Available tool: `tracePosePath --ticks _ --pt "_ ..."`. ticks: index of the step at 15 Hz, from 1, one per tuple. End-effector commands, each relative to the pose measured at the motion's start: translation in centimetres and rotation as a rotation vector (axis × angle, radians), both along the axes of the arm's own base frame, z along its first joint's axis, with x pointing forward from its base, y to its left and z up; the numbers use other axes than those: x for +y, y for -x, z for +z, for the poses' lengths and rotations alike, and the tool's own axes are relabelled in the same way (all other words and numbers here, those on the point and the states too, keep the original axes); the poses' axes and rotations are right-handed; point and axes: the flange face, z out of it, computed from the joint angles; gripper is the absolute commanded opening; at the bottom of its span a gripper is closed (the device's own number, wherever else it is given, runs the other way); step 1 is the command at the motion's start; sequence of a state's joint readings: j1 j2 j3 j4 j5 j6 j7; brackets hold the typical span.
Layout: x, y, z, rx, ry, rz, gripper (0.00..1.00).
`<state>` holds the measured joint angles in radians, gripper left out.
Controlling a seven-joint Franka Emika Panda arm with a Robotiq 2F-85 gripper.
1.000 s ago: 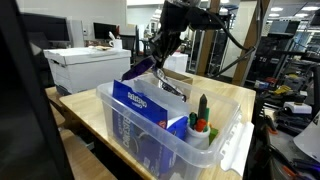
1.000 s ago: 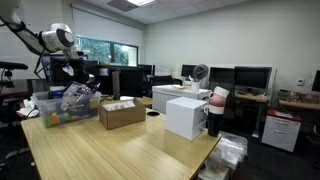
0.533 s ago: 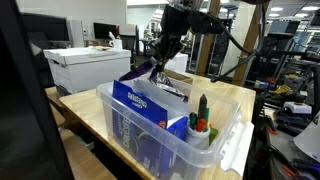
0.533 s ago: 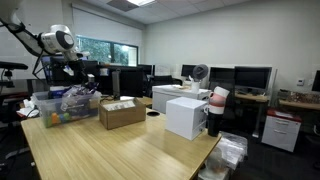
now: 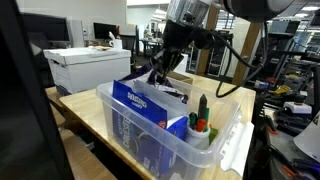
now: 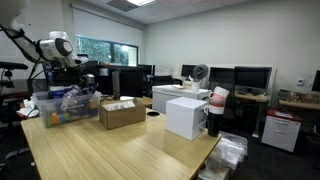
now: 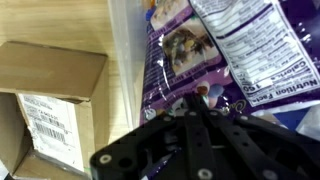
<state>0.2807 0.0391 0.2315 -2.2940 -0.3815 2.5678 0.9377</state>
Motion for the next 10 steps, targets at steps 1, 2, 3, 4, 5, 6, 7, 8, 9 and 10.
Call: tracePosePath --ticks 1,2,3,4,5,6,7,8,9,10 --pt "0.3 0.9 -2.4 0.007 0.010 0.008 0.02" --pt "0.3 1.0 -2.9 0.012 0.018 0.011 0.03" --pt "0.4 1.2 -3.5 0.021 0.025 0.016 0.02" --pt "0.4 1.4 -4.1 0.032 0.033 0.021 0.02" --pt "0.4 1.7 -4.6 0.046 0.039 0.029 0.02" --pt "0.5 1.9 -5.1 0.058 0.043 0.035 0.02" --pt "0.6 2.3 -5.5 0.068 0.049 0.042 0.02" --pt "0.7 2.5 -5.9 0.079 0.052 0.049 0.02" --pt "0.8 2.7 -6.2 0.084 0.058 0.058 0.02" --pt "1.0 3.0 -6.5 0.096 0.059 0.068 0.02"
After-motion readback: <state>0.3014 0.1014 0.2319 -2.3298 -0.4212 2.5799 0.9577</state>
